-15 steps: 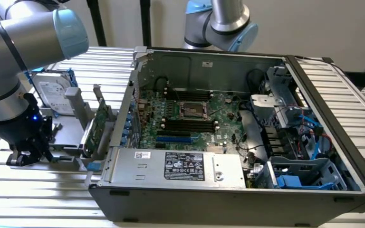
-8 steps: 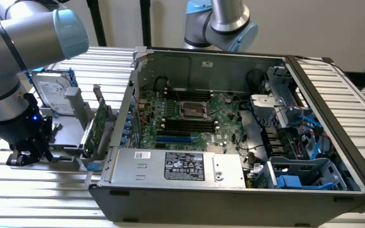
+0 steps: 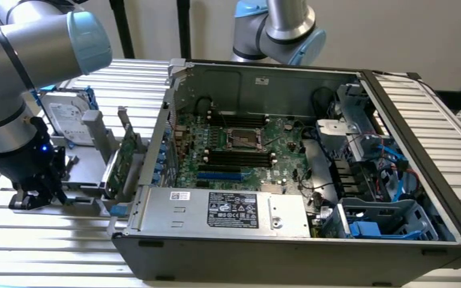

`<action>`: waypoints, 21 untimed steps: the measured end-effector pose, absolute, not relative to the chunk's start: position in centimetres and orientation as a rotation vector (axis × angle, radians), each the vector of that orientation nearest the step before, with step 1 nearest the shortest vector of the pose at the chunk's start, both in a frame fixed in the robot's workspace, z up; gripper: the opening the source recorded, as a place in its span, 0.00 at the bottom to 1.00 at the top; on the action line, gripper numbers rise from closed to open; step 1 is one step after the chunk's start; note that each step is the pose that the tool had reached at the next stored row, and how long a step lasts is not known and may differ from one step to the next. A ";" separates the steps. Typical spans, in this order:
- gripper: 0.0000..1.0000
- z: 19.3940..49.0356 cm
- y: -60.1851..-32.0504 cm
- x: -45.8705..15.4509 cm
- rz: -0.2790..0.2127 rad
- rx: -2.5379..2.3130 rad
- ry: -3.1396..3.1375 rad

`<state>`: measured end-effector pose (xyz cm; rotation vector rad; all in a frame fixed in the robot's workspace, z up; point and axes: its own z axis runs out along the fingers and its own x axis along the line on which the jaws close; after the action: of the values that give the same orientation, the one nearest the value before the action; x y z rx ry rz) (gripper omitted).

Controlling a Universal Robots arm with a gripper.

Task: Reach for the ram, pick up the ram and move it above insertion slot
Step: 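Pick up the ram and move it above insertion slot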

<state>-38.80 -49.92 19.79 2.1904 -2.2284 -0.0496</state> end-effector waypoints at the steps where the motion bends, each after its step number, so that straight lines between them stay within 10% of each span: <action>1: 0.13 19.8 -49.9 -38.8 -0.050 2.196 -2.224; 21: 0.13 20.6 -49.9 -38.8 -0.067 2.209 -2.225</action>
<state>-38.80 -49.94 20.64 2.2092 -2.2246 -0.0671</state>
